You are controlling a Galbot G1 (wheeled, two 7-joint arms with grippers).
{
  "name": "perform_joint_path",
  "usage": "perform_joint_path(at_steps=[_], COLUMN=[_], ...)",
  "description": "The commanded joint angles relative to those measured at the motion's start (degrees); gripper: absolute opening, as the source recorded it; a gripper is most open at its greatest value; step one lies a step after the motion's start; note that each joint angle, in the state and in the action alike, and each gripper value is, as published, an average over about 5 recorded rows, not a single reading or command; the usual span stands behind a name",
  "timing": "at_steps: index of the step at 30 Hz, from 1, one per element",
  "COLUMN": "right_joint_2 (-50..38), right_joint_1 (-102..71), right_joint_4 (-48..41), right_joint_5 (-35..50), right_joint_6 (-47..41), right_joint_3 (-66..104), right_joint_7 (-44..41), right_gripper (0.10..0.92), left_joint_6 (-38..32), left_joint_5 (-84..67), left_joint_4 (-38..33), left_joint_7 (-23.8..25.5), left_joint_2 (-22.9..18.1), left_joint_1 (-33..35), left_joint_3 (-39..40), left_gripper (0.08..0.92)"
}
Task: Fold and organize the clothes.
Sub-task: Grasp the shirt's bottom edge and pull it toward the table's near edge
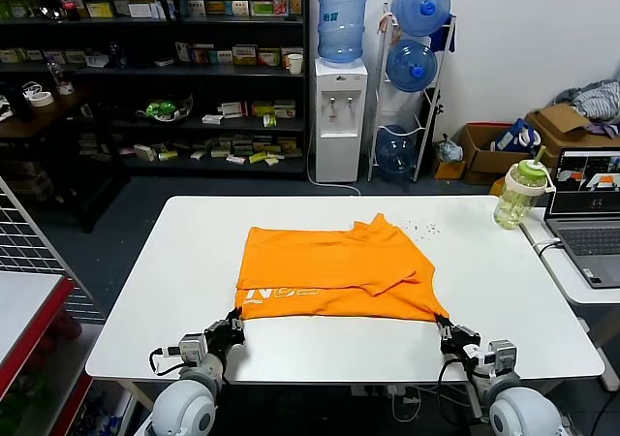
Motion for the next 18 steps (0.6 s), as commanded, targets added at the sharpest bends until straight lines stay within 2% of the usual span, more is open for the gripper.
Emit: perform_joint_path(at_steps=[1,4,11,18], right_joint_2=[-0.08,-0.96,-4.16,-4.20], right_joint_1=[-0.55,-3.08,-12.74,-22.15], right_joint_4=[2.20,6.09,13.96,17.27], right_joint_5=[1.19,2.87,5.36,5.84], right_joint_6=[-0.17,-0.81,-2.16,-1.89], right_joint_3=[0.21,1.34,6.06,10.38], right_joint_7=[0.45,1.08,1.51,1.32], right_gripper=[0.123,0.123,0.123,0.123], left_joint_6=[0.09,1.02,2.44,2.60], left_joint_5=[-0.87,-4.16,-10.62,-11.81], left_joint_4=[-2.38,-6.13,-13.47,-18.05], left_joint_7=[-0.74,-2.22,-4.83,-6.26], left_joint_2=[0.98,3.41,12.13,15.19], left_joint_1=[0.44,2.01,9.33,18.80], left_joint_3=[-0.08,-0.47,-2.97,-5.62], left_gripper=[0.098,0.090,0.090,0.090])
